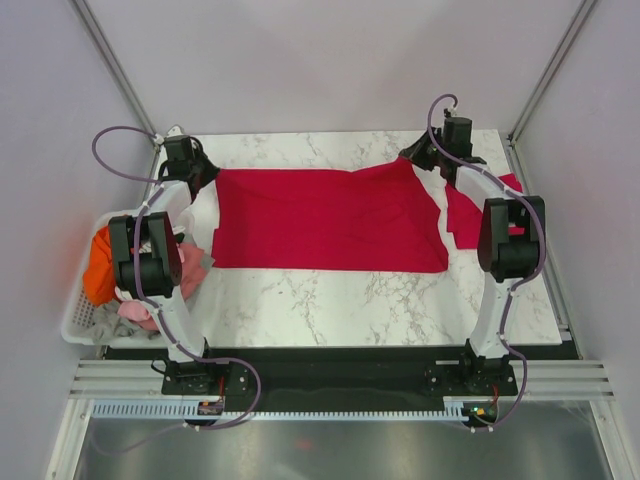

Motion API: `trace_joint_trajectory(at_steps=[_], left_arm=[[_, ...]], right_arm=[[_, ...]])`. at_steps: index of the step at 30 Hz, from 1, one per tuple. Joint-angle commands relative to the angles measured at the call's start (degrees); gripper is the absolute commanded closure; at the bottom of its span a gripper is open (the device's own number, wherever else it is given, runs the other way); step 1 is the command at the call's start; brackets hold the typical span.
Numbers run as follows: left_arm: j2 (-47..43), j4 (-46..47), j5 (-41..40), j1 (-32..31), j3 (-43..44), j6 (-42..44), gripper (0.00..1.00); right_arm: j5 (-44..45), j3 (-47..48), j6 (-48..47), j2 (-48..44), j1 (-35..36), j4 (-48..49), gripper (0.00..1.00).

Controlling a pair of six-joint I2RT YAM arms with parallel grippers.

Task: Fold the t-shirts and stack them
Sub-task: Fold the tshirt

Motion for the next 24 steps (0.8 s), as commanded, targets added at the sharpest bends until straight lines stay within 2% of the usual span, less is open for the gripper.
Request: trace_joint_trajectory(at_steps=[1,12,24], left_arm=[[0.02,2.3,-0.13,0.33,0.74,2.0,0.98],[-2.53,2.56,-2.59,0.42,-2.6,1.82,0.98],[-6.39,6.95,-0.65,0.59,-8.49,1.65,0.98]], right_arm=[[-1.4,0.21,-1.04,-0.48,0.36,2.54,1.0],[1.93,-6.38,-4.47,-8.47,1.85,1.05,1.0],[4.04,-15.43,-7.11,-16.03,2.03,-0.09,1.0]])
